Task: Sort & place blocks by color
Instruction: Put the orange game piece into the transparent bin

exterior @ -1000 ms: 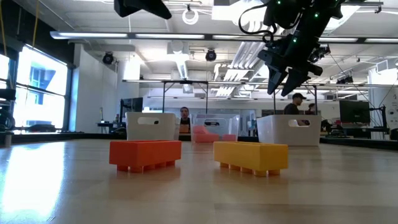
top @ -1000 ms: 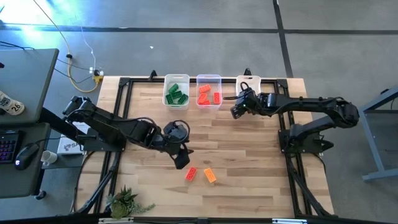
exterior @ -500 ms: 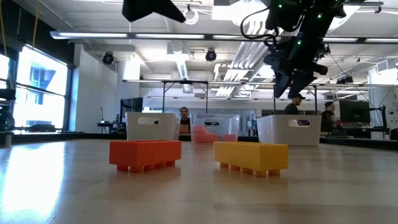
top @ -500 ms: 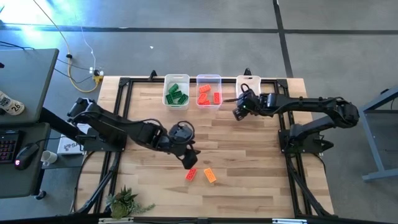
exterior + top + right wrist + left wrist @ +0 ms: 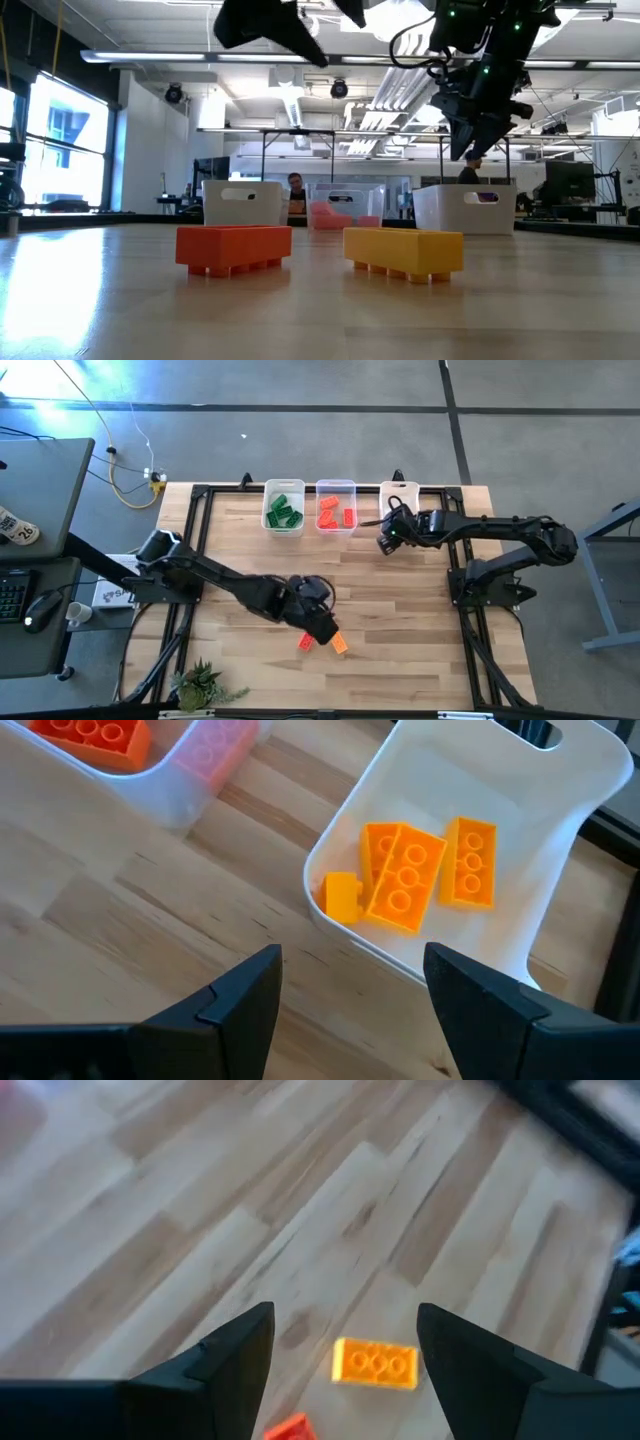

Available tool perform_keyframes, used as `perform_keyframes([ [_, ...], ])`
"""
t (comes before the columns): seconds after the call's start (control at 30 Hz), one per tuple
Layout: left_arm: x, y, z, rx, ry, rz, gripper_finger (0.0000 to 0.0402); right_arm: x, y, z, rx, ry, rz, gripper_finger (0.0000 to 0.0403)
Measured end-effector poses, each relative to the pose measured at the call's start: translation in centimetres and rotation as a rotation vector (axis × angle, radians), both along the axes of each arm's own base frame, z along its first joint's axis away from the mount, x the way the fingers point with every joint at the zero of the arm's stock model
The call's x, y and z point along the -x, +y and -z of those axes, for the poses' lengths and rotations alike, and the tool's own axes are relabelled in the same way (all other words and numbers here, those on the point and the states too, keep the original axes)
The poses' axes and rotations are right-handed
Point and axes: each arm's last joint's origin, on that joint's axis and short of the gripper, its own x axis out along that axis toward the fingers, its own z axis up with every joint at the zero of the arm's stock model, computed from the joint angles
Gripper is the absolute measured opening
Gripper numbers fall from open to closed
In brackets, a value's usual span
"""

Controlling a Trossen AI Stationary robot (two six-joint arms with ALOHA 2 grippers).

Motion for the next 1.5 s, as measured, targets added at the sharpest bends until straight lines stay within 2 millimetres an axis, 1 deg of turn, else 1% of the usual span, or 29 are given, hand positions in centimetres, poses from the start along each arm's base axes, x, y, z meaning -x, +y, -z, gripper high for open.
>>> perform_keyframes([
  [0.1,-0.4,-0.9,1.2,0.024,0.021,-0.032,0.0234,0.1,0.0,0.0,0.004,0.01,0.003,0.0233],
  [0.23,-0.3,-1.8,2.5,0.033,0.064,-0.076,0.0234,0.1,0.0,0.0,0.003,0.012,0.003,0.0233],
  [0.3,0.2,-2.3,3.2,0.025,0.108,-0.103,0.0234,0.1,0.0,0.0,0.003,0.013,0.003,0.0233],
  [0.47,0.4,-3.4,3.8,0.017,0.098,-0.153,0.0234,0.1,0.0,0.1,0.002,0.015,0.003,0.0233],
  [0.57,0.6,-4.1,4.5,0.023,0.114,-0.169,0.0234,0.1,0.0,0.1,0.0,0.008,0.014,0.0233],
  [0.63,0.3,-4.7,5.1,0.036,0.102,-0.174,0.0234,0.1,0.0,0.1,-0.003,0.002,0.024,0.0233],
  [0.8,0.2,-5.7,7.2,0.028,0.154,-0.181,0.0234,0.2,0.0,0.1,-0.013,0.002,0.042,0.0233],
  [1.0,0.0,-6.1,9.0,0.033,0.194,-0.195,0.0234,0.3,0.1,0.1,-0.019,0.008,0.041,0.0233],
  [1.3,-0.1,-6.3,9.9,0.004,0.214,-0.197,0.0234,0.3,0.1,0.2,-0.035,0.003,0.048,0.0233],
  [1.37,-0.2,-6.4,10.4,0.005,0.219,-0.207,0.0234,0.3,0.1,0.2,-0.037,0.0,0.056,0.0233],
  [1.43,0.2,-6.4,10.9,-0.002,0.257,-0.213,0.0234,0.3,0.1,0.2,-0.038,0.0,0.058,0.0233],
  [1.5,-0.2,-6.6,11.2,0.02,0.24,-0.217,0.0234,0.3,0.1,0.2,-0.039,0.001,0.059,0.0233],
])
